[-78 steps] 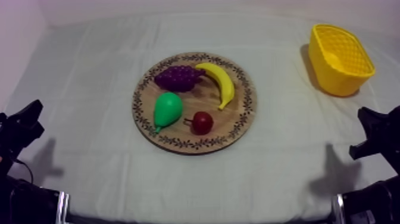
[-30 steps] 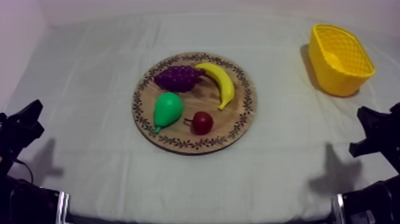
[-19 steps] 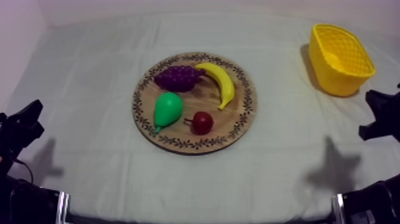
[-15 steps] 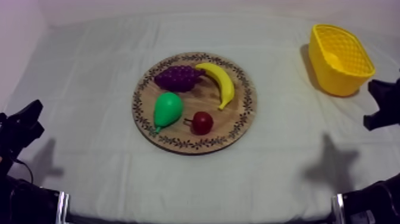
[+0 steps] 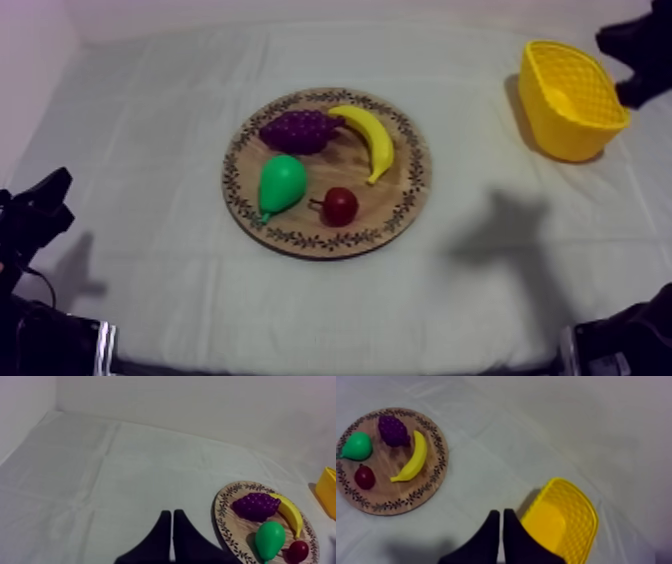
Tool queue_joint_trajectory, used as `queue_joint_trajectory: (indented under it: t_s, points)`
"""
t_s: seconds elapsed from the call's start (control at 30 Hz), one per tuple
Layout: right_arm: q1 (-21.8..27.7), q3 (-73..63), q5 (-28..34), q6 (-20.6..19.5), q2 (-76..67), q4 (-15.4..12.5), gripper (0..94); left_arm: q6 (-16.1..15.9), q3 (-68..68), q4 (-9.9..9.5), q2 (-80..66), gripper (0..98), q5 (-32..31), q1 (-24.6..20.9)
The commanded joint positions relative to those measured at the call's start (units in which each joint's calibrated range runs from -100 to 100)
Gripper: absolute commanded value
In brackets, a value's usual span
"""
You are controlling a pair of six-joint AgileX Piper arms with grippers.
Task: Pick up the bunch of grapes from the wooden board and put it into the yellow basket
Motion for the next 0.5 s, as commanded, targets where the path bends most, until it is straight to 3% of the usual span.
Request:
queue_joint_trajectory:
  t_s: [0.0, 0.47]
  points:
    - [-2.2, -10.22, 2.42, 0.04, 6.37, 0.24, 0.6, 0.0, -0.03, 0.02, 0.0, 0.1, 0.01, -0.03]
    - [-10.08, -33.98, 14.23, 1.85, 31.17, 0.09, 0.6, 0.0, -0.03, 0.02, 0.0, 0.1, 0.01, -0.03]
